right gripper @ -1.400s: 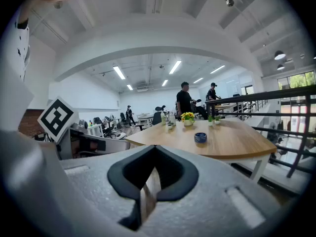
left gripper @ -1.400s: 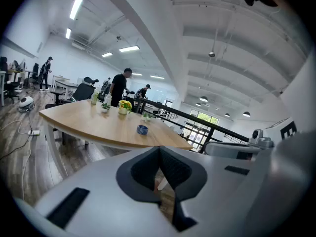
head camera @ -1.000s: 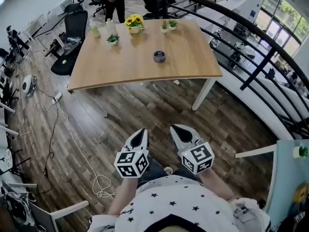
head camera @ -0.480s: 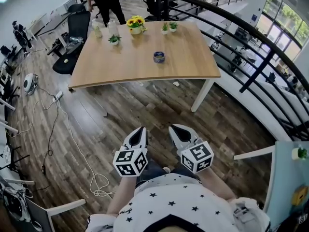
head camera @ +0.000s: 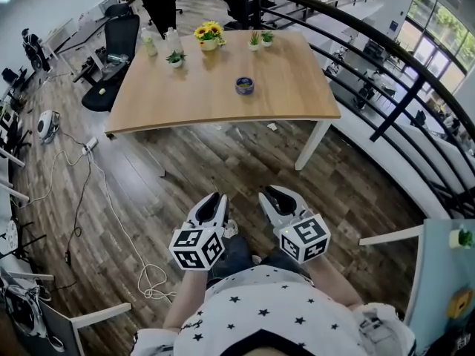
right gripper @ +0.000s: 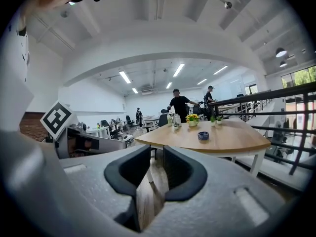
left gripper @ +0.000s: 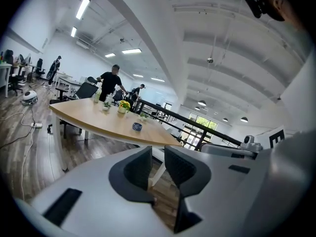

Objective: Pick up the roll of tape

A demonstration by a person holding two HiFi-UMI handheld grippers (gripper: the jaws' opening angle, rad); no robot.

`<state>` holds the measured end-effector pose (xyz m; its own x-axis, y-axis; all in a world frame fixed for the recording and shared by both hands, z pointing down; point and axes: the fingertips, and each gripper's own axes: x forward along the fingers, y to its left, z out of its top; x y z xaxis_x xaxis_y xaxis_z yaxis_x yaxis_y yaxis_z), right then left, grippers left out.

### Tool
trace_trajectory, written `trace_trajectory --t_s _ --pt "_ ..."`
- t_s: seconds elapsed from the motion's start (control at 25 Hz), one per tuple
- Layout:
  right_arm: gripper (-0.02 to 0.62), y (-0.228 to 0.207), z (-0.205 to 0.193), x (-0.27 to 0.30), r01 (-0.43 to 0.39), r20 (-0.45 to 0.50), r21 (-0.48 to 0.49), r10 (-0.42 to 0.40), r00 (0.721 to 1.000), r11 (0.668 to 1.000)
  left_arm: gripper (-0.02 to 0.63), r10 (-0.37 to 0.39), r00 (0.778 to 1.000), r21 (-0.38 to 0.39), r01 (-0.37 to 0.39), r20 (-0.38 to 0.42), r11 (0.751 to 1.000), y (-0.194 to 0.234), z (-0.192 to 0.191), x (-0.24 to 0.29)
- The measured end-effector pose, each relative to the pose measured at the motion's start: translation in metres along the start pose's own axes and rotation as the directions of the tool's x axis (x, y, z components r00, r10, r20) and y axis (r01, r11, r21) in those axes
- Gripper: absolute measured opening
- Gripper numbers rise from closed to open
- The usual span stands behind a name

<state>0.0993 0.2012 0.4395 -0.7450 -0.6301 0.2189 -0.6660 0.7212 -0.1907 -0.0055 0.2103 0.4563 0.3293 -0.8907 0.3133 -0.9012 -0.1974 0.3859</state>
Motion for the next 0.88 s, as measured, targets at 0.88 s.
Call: trace_trajectory --t_s 0.88 --pt "0.181 -0.089 0.040 0.128 0.029 -0.014 0.022 -0.029 0.999 0.999 0.156 -0.022 1.000 0.016 0.022 -0.006 1.000 0.065 0.067 0.117"
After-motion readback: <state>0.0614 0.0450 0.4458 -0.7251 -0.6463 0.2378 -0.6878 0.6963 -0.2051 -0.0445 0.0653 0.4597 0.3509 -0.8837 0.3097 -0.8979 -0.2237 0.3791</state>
